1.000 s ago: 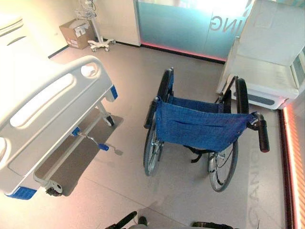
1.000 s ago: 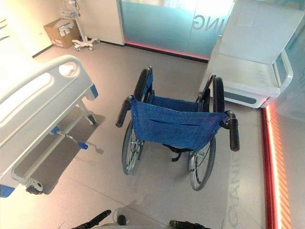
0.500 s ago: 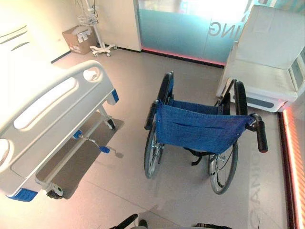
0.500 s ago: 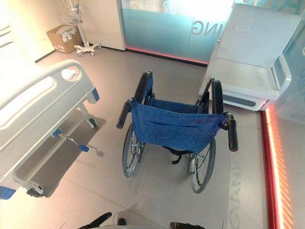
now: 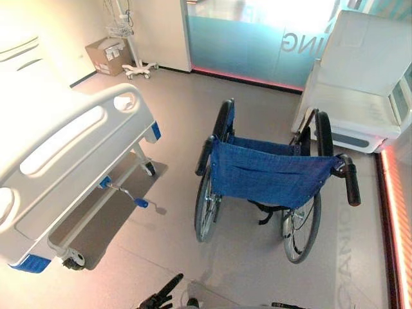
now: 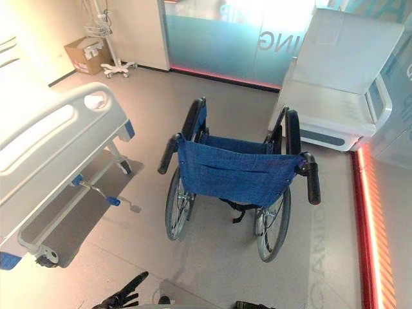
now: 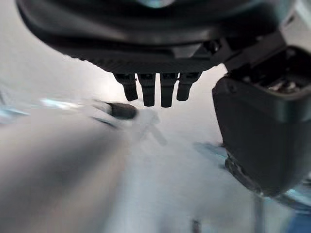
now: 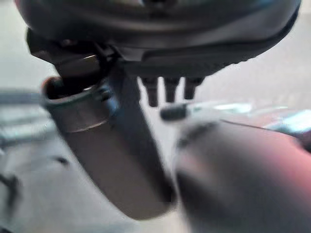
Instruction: Push the wheelchair next to the bed
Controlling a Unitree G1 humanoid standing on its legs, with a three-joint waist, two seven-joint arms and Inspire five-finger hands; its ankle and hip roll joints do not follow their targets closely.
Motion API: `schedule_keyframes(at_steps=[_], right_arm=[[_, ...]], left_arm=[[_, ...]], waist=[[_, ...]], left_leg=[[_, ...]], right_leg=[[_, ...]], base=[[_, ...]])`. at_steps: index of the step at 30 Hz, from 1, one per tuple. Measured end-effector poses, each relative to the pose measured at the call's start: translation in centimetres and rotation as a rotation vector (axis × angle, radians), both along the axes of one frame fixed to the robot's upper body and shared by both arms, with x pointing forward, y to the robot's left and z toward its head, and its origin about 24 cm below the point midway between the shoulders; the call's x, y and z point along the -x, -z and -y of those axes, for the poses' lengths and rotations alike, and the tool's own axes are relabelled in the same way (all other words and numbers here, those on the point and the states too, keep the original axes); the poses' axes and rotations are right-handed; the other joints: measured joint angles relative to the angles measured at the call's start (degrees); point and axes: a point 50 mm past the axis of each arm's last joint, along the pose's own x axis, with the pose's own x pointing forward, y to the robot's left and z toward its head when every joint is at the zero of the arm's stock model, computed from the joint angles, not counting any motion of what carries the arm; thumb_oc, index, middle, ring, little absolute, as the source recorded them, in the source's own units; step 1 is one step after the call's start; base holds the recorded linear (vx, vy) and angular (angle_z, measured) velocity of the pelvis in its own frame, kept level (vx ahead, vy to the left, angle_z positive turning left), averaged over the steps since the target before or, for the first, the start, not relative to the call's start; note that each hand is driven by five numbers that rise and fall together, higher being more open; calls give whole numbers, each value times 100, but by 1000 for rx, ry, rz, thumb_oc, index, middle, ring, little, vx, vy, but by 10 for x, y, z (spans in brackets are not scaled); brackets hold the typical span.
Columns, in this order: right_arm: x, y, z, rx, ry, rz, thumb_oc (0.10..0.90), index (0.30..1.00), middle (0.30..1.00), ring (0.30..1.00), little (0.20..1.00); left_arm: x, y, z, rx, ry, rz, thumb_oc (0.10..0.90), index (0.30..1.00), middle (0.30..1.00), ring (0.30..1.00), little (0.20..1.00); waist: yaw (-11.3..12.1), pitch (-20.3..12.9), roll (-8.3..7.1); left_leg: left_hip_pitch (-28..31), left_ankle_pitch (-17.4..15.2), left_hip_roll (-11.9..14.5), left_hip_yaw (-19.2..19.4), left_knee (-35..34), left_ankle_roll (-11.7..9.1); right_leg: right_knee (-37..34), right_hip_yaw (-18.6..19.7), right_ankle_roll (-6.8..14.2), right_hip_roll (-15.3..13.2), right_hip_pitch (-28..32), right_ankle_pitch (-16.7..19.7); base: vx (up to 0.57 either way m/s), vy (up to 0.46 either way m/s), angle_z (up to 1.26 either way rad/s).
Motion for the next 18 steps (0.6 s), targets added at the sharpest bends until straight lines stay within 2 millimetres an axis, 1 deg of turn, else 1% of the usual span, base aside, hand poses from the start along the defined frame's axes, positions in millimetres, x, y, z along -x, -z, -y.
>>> schedule_keyframes(at_steps=[1,2,3,4,5,6,7,8,9,10,11,13,14,15,16,17,18], right_arm=[[2,-4,15,31,53,24,800,900,900,900,900],[4,-6,24,55,66,29,800,900,900,900,900],[2,-15,45,111,89,60,800,900,900,900,900],[1,-18,52,132,91,71,800,900,900,900,900],[-3,-30,69,186,104,132,800,900,900,900,900],[-6,-36,75,213,115,166,800,900,900,900,900],[-14,-49,88,266,147,226,800,900,900,900,900],[-17,-55,92,287,174,252,800,900,900,900,900],[-25,-65,98,326,213,302,800,900,900,900,900],[-28,-69,101,336,239,323,800,900,900,900,900],[-34,-74,104,365,254,341,800,900,900,900,900],[-43,-82,106,394,259,367,800,900,900,900,900],[-45,-85,107,400,262,375,800,900,900,900,900],[-50,-91,111,413,284,405,800,900,900,900,900],[-51,-95,113,422,288,415,800,900,900,900,900],[-57,-106,119,448,305,459,800,900,900,900,900],[-64,-114,120,466,296,487,800,900,900,900,900]], left_arm=[[-6,-5,-7,-2,-21,38,800,900,900,900,900],[-8,-7,-12,-11,-23,51,800,900,900,900,900],[-13,-13,-23,-25,-34,86,800,900,900,900,900],[-14,-16,-27,-31,-34,100,800,900,900,900,900],[-18,-26,-37,-54,-20,151,800,900,900,900,900],[-20,-32,-43,-64,-20,182,800,900,900,900,900],[-23,-42,-53,-84,-33,233,800,900,900,900,900],[-25,-48,-58,-89,-38,257,800,900,900,900,900],[-29,-60,-68,-104,-40,314,800,900,900,900,900],[-32,-66,-72,-113,-31,337,800,900,900,900,900],[-40,-79,-82,-140,-29,393,800,900,900,900,900],[-49,-95,-93,-168,-31,455,800,900,900,900,900],[-52,-102,-95,-175,-27,481,800,900,900,900,900],[-60,-116,-100,-192,-14,538,800,900,900,900,900],[-64,-125,-102,-205,-4,569,800,900,900,900,900],[-72,-142,-105,-230,13,637,800,900,900,900,900],[-76,-151,-106,-243,20,673,800,900,900,900,900]], waist=[[9,2,3],[10,3,3],[5,15,-1],[-10,25,-6],[-30,47,-17],[-41,80,-27],[-82,124,-58],[-93,142,-68],[-128,172,-104],[-131,188,-118],[-129,215,-153],[-129,231,-178],[-130,237,-179],[-113,244,-176],[-107,250,-171],[-103,256,-155],[-105,266,-138]], left_leg=[[-18,-2,0,7,-2,0],[-18,-3,1,9,-4,-1],[-14,-3,5,13,-4,0],[-13,-3,6,21,-4,0],[-46,-1,21,52,-4,-2],[-20,0,28,58,-4,-2],[-14,0,38,83,-4,-3],[-16,0,43,118,-5,-4],[-13,-2,51,144,-5,-5],[-12,-2,51,146,-5,-5],[-5,-3,51,151,-5,-5],[-9,-4,48,162,-5,-5],[-5,-4,45,166,-4,-5],[-25,-4,42,172,-4,-4],[-35,-4,35,175,-4,-4],[-38,-5,30,173,-4,-3],[-33,-6,30,172,-4,-1]], right_leg=[[0,4,28,-3,8,16],[-1,4,29,-3,7,16],[-1,10,34,1,-7,19],[-1,20,37,5,-18,20],[0,74,43,20,-71,28],[1,90,48,27,-68,33],[1,118,48,37,-61,33],[1,134,47,41,-66,33],[1,161,45,46,-77,35],[1,164,45,48,-79,35],[1,167,45,46,-80,35],[1,183,47,42,-97,36],[1,189,49,41,-112,37],[1,213,54,39,-144,43],[2,223,56,36,-159,46],[2,226,57,31,-158,46],[2,235,57,30,-159,46]], base=[[0,0,0],[-4,-38,-2],[-6,-33,-2],[-24,-33,-9],[-29,-19,-11],[-54,-21,-15],[-48,-4,-11],[-41,3,-12],[-14,9,-7],[1,7,-5],[0,0,0],[0,0,0],[23,-1,-5],[19,-1,-5],[15,0,-4],[0,0,0],[0,0,0]])
